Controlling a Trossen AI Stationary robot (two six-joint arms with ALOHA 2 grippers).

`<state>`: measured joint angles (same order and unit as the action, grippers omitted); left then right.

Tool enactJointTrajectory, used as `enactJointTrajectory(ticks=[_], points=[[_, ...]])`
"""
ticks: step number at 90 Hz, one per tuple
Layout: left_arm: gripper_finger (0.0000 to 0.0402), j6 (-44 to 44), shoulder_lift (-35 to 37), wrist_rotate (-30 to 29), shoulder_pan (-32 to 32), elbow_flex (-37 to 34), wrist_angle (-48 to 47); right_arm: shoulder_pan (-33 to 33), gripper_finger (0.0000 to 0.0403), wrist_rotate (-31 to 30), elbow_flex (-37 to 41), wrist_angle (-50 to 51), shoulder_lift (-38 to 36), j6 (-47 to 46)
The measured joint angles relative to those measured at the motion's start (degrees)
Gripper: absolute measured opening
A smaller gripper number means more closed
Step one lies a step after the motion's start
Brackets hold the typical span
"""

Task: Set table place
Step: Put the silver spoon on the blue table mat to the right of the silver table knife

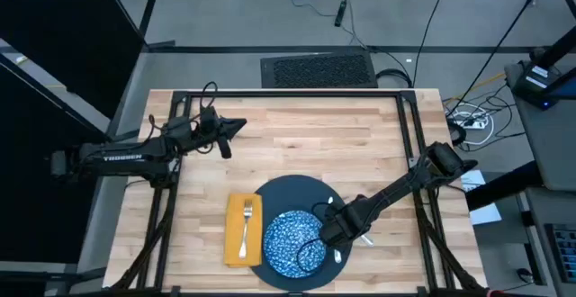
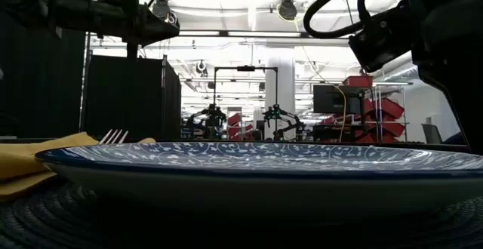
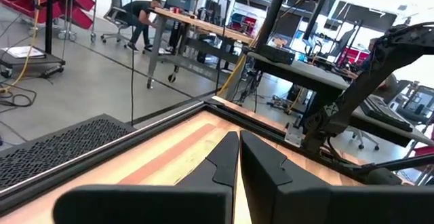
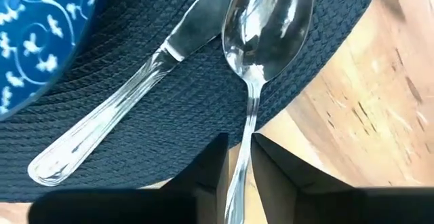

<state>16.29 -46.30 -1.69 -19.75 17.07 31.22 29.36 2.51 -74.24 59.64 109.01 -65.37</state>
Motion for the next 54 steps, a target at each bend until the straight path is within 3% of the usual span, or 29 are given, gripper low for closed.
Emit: enactJointTrajectory(ticks=[54], points=[[0.0,0.0,0.0,0.7,0.0,0.0,0.0,0.0,0.0044,0.8,4.8,-4.2,0.0,-1.1]])
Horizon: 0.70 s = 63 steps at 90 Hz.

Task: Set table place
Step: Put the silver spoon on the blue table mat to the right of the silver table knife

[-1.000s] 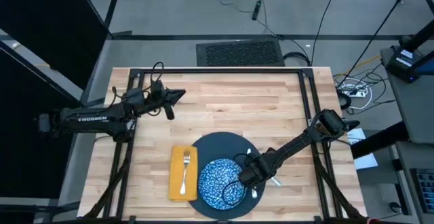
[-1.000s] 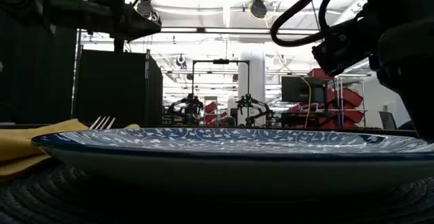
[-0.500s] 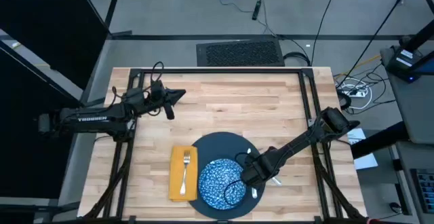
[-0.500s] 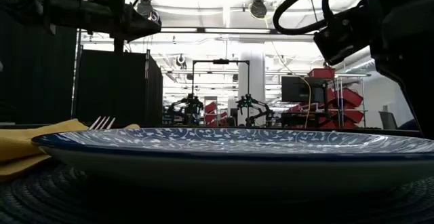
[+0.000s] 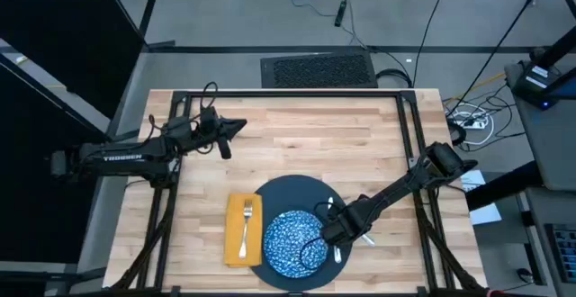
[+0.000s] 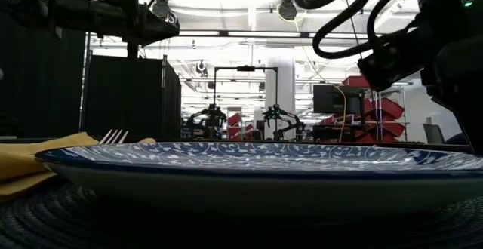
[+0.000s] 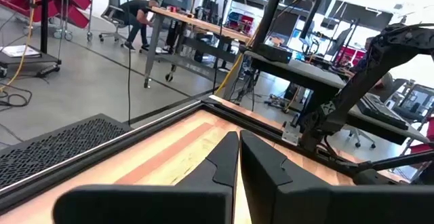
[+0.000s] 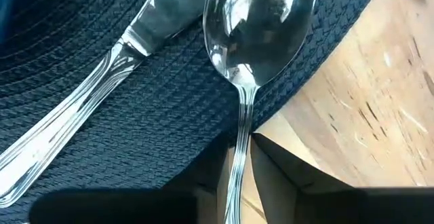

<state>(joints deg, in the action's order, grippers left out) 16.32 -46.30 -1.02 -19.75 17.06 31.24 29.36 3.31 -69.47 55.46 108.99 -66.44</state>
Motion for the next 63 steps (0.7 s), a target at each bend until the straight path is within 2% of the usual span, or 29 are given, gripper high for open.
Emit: enactJointTrajectory(ticks=[14,29,51,63], points=[[0.0,0.0,0.0,0.0,0.0,0.0,0.0,0.0,0.0008,-0.1,0.0,0.1,0.0,0.3],[0.0,0.1,0.0,0.0,0.0,0.0,0.0,0.0,0.0006,-0.2,-0.1,0.4,0.0,-0.2],[0.0,0.1,0.0,0.0,0.0,0.0,0.0,-0.1,0.0002,-0.9,-4.8,7.4,0.0,-0.5],[0.0,1.3,0.0,0.0,0.0,0.0,0.0,-0.3,0.0001,-1.6,-6.4,7.8,-0.1,-5.1]])
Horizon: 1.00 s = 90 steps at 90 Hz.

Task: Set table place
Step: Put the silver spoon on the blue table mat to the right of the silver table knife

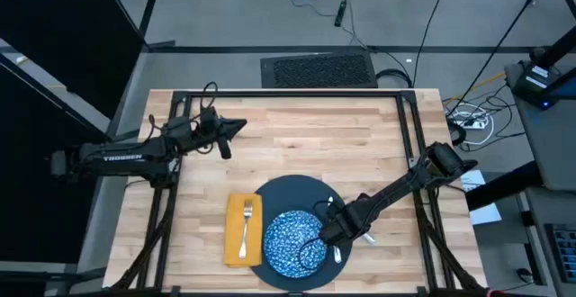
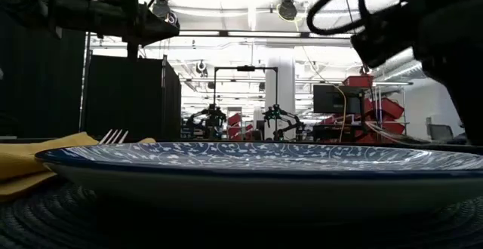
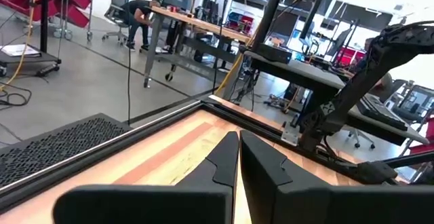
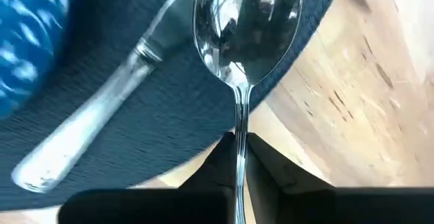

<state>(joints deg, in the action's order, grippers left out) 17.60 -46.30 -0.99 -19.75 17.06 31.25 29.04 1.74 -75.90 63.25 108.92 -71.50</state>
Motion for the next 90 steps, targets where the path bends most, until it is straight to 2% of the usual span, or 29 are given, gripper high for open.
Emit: enactJointTrajectory(ticks=[13,29,53,68,90], points=[[0.0,0.1,0.0,0.7,0.0,0.0,0.6,-0.1,0.0001,-1.6,-0.2,0.0,0.0,-12.6],[0.0,0.1,0.0,2.2,0.0,0.0,1.4,-0.1,0.0,0.1,-0.2,0.4,0.0,-22.2],[0.0,0.2,0.0,2.9,0.0,0.0,2.2,-0.2,0.0,7.1,-0.2,-3.7,0.0,-31.4],[0.0,0.2,0.0,5.5,0.0,0.0,3.1,-0.4,0.0,6.1,-0.2,-3.4,0.0,-36.0],[0.0,0.2,0.0,5.9,0.0,0.0,3.0,-0.7,0.0,5.9,0.1,-3.4,-0.1,-38.9]])
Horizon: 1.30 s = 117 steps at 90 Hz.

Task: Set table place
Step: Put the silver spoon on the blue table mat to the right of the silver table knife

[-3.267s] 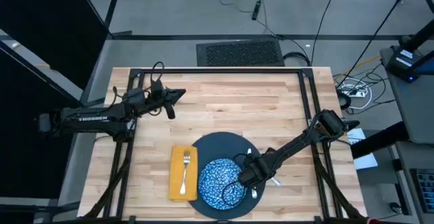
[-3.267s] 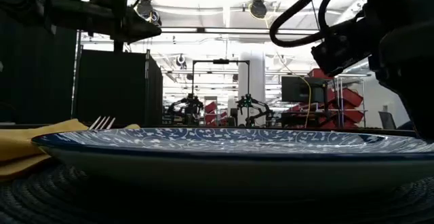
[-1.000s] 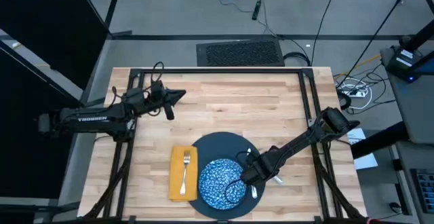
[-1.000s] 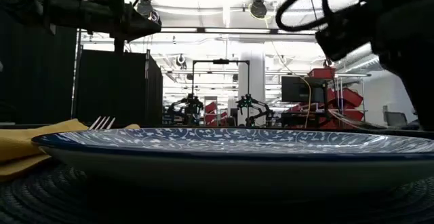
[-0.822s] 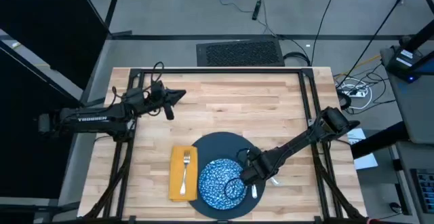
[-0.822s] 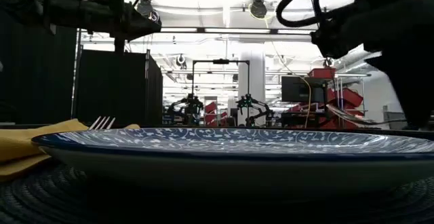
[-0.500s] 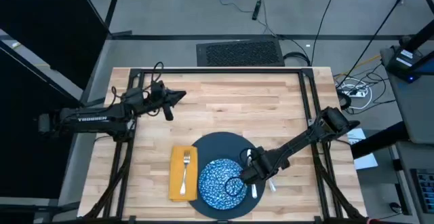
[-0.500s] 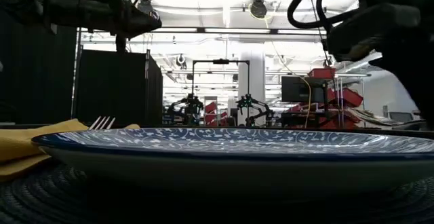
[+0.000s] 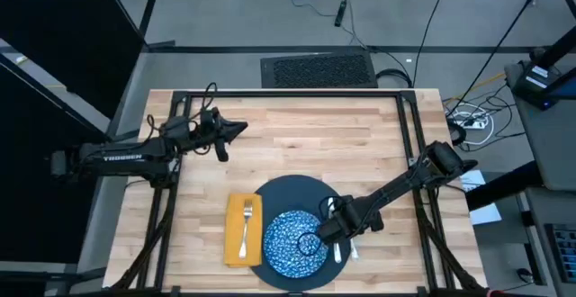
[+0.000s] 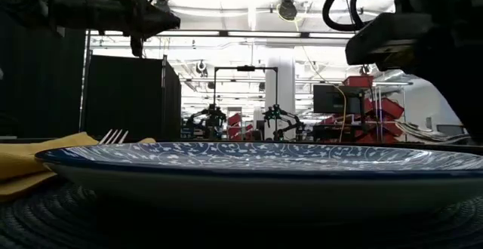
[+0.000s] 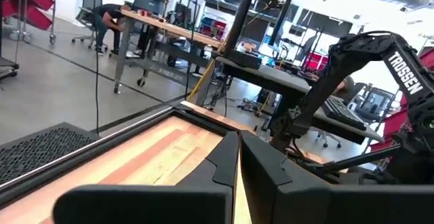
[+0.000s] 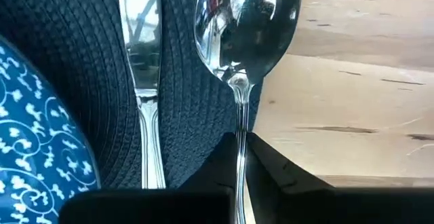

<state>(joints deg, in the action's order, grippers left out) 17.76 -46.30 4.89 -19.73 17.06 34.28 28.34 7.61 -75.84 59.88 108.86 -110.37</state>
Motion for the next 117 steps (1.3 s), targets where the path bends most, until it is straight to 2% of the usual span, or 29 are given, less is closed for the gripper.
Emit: enactJointTrajectory(ticks=[28,90,117], points=[[0.0,0.0,0.3,2.0,0.0,0.0,0.0,-0.2,0.0001,1.1,4.1,-7.5,0.0,1.2],[0.0,0.0,1.5,2.0,0.0,0.0,-0.3,-0.2,0.0005,-2.1,5.6,-8.3,0.0,2.1],[0.0,0.0,1.5,2.0,0.0,0.0,-0.3,-0.2,0.0058,-2.1,5.6,-8.4,0.0,2.2]])
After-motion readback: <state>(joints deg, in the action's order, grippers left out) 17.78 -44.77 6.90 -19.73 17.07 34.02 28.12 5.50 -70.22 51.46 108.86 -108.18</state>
